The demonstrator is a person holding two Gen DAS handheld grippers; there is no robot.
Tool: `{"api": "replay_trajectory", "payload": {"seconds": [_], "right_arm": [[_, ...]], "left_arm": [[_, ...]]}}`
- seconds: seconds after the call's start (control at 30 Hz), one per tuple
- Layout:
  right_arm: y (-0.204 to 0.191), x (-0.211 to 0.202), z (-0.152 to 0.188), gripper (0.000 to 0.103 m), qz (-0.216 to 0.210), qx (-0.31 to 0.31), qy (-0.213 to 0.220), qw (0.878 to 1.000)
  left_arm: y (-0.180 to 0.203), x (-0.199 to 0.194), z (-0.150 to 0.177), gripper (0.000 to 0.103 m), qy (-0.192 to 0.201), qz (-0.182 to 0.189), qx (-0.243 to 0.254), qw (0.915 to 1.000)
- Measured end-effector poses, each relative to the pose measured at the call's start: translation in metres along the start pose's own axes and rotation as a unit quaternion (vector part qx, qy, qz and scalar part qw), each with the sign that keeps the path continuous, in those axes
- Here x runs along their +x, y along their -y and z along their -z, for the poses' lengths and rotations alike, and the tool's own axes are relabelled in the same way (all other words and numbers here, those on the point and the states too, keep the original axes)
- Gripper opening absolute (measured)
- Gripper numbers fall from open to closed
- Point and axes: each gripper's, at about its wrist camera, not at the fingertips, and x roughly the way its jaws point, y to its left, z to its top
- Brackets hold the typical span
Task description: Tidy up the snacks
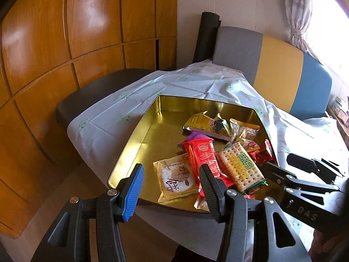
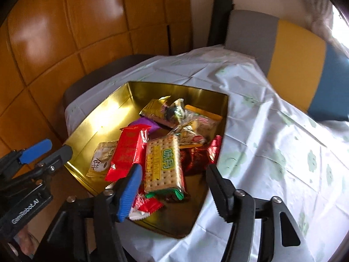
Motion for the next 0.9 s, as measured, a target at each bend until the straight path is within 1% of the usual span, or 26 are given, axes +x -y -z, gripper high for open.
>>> {"api": "replay_trajectory", "payload": {"seconds": [0.03, 0.13, 0.23, 0.33, 0.47, 0.57, 0.77, 0.9], "right_arm": [[0.002, -0.005, 0.004, 0.066, 0.005, 0.008, 0.004, 1.0], [0.006, -0.014, 0.016, 0.07, 0.022, 0.023, 0.014, 0.999], [0.011, -0.022, 0.026, 0.071, 0.035, 0.037, 0.022, 0.998], [0.015, -0.025, 0.031, 0.073, 0.042, 0.044, 0.025, 0.998], [0.015, -0.03, 0.036, 0.073, 0.048, 0.042, 0.03, 0.998], [0.013, -0.033, 0.037, 0.076, 0.05, 0.039, 0.035, 0.997], [0.009, -0.037, 0.036, 0.076, 0.05, 0.036, 0.041, 0.997], [0.008, -0.038, 0.037, 0.076, 0.049, 0.036, 0.042, 0.997]], "left_arm": [[0.001, -0.002, 0.001, 0.053, 0.002, 0.0, 0.0, 1.0], [0.004, -0.009, 0.003, 0.06, 0.01, 0.006, -0.001, 0.9999], [0.008, -0.013, 0.007, 0.061, 0.011, 0.005, 0.004, 0.9999], [0.011, -0.014, 0.011, 0.072, 0.011, 0.007, 0.005, 0.9999], [0.013, -0.02, 0.011, 0.072, 0.026, 0.001, 0.005, 0.9997], [0.014, -0.025, 0.011, 0.072, 0.038, -0.009, 0.004, 0.9992], [0.012, -0.029, 0.011, 0.072, 0.047, -0.028, 0.001, 0.9985], [0.011, -0.03, 0.012, 0.072, 0.048, -0.03, 0.0, 0.9984]]}}
